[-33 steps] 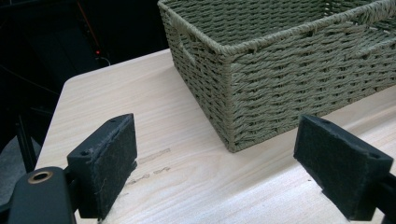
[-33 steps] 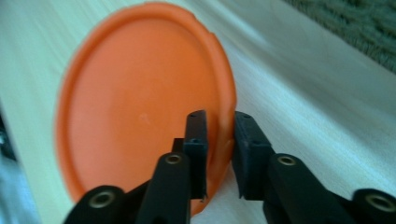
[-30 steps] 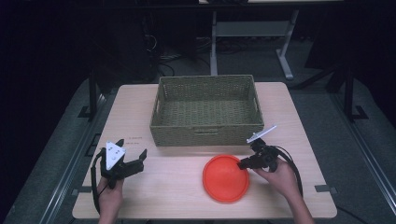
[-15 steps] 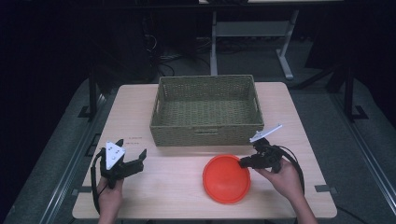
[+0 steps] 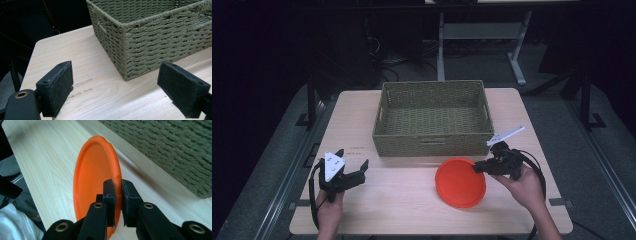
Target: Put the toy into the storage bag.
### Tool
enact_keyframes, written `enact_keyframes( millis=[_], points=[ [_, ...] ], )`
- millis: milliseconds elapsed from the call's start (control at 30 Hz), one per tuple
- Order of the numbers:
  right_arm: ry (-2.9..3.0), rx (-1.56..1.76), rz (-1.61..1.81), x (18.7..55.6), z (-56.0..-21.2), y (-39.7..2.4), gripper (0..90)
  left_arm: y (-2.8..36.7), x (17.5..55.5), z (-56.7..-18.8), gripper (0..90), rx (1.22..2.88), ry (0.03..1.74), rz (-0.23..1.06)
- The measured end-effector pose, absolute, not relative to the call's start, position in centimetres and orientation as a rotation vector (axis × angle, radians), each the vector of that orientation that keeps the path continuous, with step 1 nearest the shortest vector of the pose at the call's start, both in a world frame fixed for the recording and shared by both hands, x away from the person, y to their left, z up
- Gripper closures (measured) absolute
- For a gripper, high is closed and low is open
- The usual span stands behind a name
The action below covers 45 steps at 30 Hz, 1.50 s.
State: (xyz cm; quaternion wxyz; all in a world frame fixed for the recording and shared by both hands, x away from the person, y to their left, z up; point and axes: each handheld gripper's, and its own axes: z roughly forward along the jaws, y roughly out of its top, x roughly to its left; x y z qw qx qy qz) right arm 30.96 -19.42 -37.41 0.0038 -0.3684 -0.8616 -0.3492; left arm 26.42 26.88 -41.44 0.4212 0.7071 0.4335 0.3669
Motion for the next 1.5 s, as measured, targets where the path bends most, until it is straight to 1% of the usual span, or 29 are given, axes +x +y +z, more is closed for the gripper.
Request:
enact_keyframes(
  millis=[933,1500],
  points=[
    [-2.828,-1.102,-1.084,31.6,-31.1,-18.4,82.3,26.9,26.4,-41.4,12.8,1.768,1.083,0.923],
    [-2.87,-1.072,-1.081,32.6,-28.2,-17.9,82.2,27.0,26.4,-41.4,12.8,1.764,1.089,0.925]
  ],
)
